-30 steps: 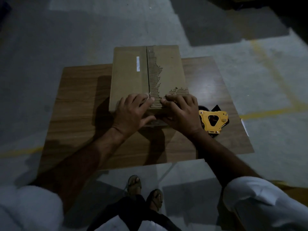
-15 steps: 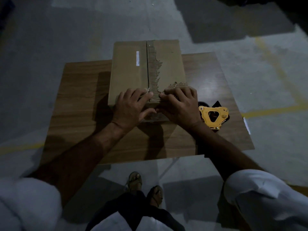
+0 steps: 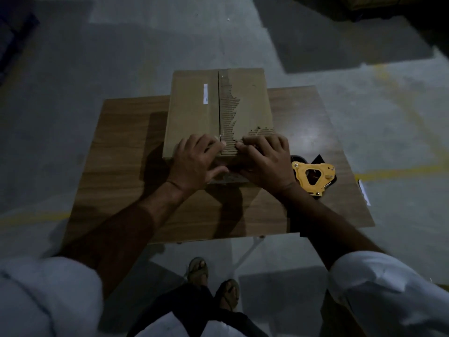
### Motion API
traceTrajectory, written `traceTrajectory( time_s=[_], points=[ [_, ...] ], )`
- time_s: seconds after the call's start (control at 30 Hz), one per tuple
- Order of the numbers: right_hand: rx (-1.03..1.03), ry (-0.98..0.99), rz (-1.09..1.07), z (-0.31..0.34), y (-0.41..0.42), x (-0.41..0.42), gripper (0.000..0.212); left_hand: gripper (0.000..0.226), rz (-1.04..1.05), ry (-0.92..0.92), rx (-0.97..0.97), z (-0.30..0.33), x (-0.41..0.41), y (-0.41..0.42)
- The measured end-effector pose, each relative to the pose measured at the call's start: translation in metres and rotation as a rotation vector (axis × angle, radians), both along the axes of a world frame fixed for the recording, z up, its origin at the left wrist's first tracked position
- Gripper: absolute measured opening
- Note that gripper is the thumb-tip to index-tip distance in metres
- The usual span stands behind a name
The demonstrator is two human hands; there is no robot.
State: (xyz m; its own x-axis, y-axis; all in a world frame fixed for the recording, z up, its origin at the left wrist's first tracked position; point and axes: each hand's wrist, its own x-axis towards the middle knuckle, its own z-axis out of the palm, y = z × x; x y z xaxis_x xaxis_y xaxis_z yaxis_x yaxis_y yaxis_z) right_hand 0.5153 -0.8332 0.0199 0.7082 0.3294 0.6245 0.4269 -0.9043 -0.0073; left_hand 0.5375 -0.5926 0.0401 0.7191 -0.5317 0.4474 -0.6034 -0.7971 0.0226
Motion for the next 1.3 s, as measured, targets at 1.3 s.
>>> traceTrajectory(
  time_s=[1.3],
  points=[
    [0.209, 0.136, -0.367, -0.001, 0.071, -0.017, 0.068, 0.062, -0.277, 0.168, 0.028, 0.028, 0.031, 0.040]
  ],
)
